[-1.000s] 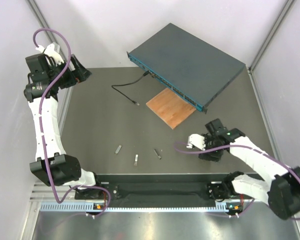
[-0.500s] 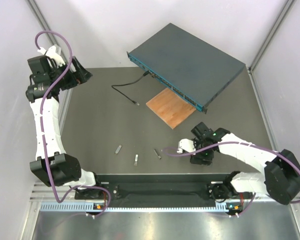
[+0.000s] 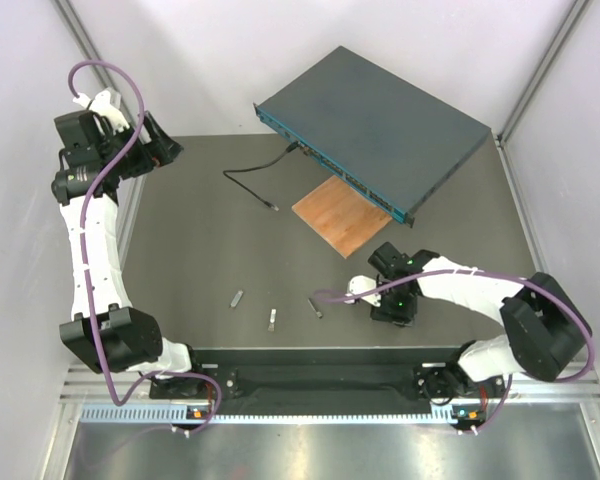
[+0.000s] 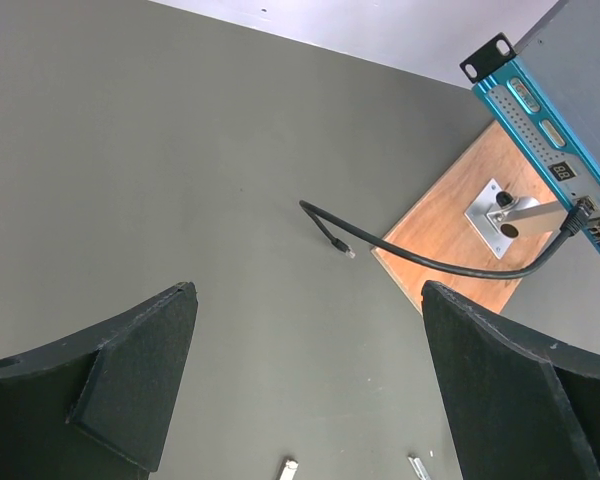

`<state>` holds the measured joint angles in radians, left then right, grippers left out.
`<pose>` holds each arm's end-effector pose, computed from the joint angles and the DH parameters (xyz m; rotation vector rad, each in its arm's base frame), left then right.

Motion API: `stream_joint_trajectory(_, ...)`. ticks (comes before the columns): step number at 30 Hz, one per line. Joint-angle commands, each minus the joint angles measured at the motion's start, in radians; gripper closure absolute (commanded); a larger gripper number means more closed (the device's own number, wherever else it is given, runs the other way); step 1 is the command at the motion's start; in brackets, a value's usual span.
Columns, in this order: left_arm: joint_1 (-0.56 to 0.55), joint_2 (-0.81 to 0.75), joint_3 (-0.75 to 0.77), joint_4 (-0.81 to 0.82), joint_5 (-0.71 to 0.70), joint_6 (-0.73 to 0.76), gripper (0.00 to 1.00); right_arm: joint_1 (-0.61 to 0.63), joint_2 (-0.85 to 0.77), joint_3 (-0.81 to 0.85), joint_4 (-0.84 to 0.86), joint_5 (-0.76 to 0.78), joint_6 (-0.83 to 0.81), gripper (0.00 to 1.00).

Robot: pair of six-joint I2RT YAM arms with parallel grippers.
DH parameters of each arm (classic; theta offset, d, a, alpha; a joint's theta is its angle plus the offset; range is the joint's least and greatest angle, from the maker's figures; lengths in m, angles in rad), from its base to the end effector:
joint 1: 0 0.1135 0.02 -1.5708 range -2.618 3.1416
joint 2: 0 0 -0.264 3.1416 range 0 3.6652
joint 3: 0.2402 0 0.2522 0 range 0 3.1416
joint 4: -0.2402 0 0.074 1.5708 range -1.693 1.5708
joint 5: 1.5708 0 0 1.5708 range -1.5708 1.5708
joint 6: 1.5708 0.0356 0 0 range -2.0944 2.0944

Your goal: Insert the plug into the switch port

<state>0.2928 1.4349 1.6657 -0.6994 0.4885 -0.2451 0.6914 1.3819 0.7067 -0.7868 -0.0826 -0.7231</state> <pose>0.2950 0.0715 0.4419 -0.2347 1.9975 -0.4662 0.1607 0.1368 0.1577 -1.9733 2.2982 0.1225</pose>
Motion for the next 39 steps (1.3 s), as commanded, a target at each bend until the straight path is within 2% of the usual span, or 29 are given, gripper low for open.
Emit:
stream_joint_trajectory(1, 0.0, -0.033, -0.011, 0.061, -0.005, 0.0, 0.01, 0.036, 0.025, 0.04, 0.047, -0.023, 0.031, 0.53)
stream_joint_trajectory(4, 0.0, -0.028, -0.014, 0.069, -0.005, -0.003, 0.01, 0.057, 0.04, 0.039, 0.072, -0.011, 0.045, 0.59)
stream_joint_trajectory(10, 0.0, -0.039, -0.044, 0.095, 0.021, -0.006, 0.01, 0.095, 0.055, 0.045, 0.106, 0.009, 0.07, 0.82)
stream_joint_trajectory(13, 0.002, -0.085, -0.09, 0.156, 0.05, -0.026, 0.01, 0.135, 0.048, 0.066, 0.107, 0.006, 0.102, 1.0)
stream_joint_trajectory(19, 0.006, -0.212, -0.276, 0.287, 0.182, -0.117, 0.01, 0.172, 0.0, 0.215, 0.081, -0.091, 0.162, 1.0)
stream_joint_trajectory(24, 0.049, -0.301, -0.359, 0.38, 0.287, -0.198, 0.01, 0.175, 0.028, 0.505, -0.005, -0.254, 0.206, 1.0)
stream_joint_trajectory(27, 0.072, -0.373, -0.478, 0.545, 0.401, -0.264, 0.01, 0.175, 0.071, 0.672, -0.084, -0.379, 0.231, 1.0)
stream_joint_trajectory(30, 0.075, -0.448, -0.533, 0.577, 0.45, -0.226, 0.02, 0.175, 0.115, 0.796, -0.101, -0.491, 0.267, 1.0)
stream_joint_trajectory(31, 0.077, -0.461, -0.534, 0.548, 0.475, -0.132, 0.03, 0.174, 0.127, 0.825, -0.117, -0.515, 0.274, 1.0)
stream_joint_trajectory(32, 0.077, -0.475, -0.521, 0.423, 0.511, -0.073, 0.04, 0.174, 0.141, 0.879, -0.126, -0.541, 0.277, 1.0)
stream_joint_trajectory(34, 0.077, -0.485, -0.491, 0.295, 0.554, 0.105, 0.08, 0.175, 0.178, 0.943, -0.149, -0.614, 0.284, 1.0)
stream_joint_trajectory(35, 0.077, -0.501, -0.483, 0.188, 0.626, 0.172, 0.09, 0.174, 0.189, 0.959, -0.155, -0.659, 0.287, 1.0)
stream_joint_trajectory(38, 0.077, -0.54, -0.451, -0.082, 0.824, 0.662, 0.09, 0.174, 0.224, 0.996, -0.164, -0.736, 0.3, 1.0)
stream_joint_trajectory(39, 0.068, -0.548, -0.414, -0.37, 0.835, 1.012, 0.09, 0.174, 0.238, 0.998, -0.169, -0.755, 0.3, 1.0)
